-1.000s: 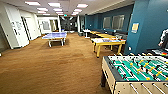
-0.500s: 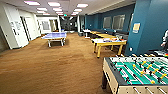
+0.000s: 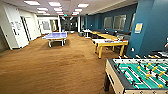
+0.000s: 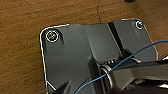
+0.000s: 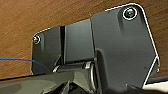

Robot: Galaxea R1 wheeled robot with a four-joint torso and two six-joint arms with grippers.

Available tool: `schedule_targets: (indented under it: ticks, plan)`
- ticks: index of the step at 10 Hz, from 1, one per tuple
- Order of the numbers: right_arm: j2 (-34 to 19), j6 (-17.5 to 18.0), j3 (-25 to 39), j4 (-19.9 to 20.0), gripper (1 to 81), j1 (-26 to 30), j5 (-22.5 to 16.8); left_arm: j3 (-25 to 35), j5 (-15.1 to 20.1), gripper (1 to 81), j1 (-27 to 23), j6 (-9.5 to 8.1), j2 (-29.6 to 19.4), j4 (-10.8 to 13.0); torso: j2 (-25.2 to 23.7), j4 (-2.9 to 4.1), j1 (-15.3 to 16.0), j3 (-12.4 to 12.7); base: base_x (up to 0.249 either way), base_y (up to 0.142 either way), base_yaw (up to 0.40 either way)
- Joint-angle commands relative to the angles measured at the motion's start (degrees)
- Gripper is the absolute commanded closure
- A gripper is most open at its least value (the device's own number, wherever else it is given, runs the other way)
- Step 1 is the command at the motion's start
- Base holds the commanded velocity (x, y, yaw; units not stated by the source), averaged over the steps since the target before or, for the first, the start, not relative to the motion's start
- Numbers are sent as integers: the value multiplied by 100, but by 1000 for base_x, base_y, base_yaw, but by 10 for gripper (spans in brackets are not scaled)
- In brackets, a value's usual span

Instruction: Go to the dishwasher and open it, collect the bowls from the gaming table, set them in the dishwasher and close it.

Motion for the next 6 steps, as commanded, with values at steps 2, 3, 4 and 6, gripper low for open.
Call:
schedule_targets:
  ticks: [2, 3, 4, 6]
  plan:
    - [19, -21, 40, -122, 10, 297, -250, -3, 275, 10, -273, 18, -48, -19, 0, 0, 0, 0, 121, 0, 0]
    - [19, -21, 40, -122, 10, 306, -250, -3, 283, 10, -273, 18, -48, -19, 0, 0, -2, 0, 122, 0, 0]
    - [19, -21, 40, -122, 10, 305, -250, -3, 275, 10, -273, 26, -48, -19, 0, 0, -2, 0, 133, 0, 0]
    - [19, -13, 22, -114, 10, 306, -250, -3, 275, 10, -273, 35, -40, -19, -2, 0, -9, 2, 140, 0, 0]
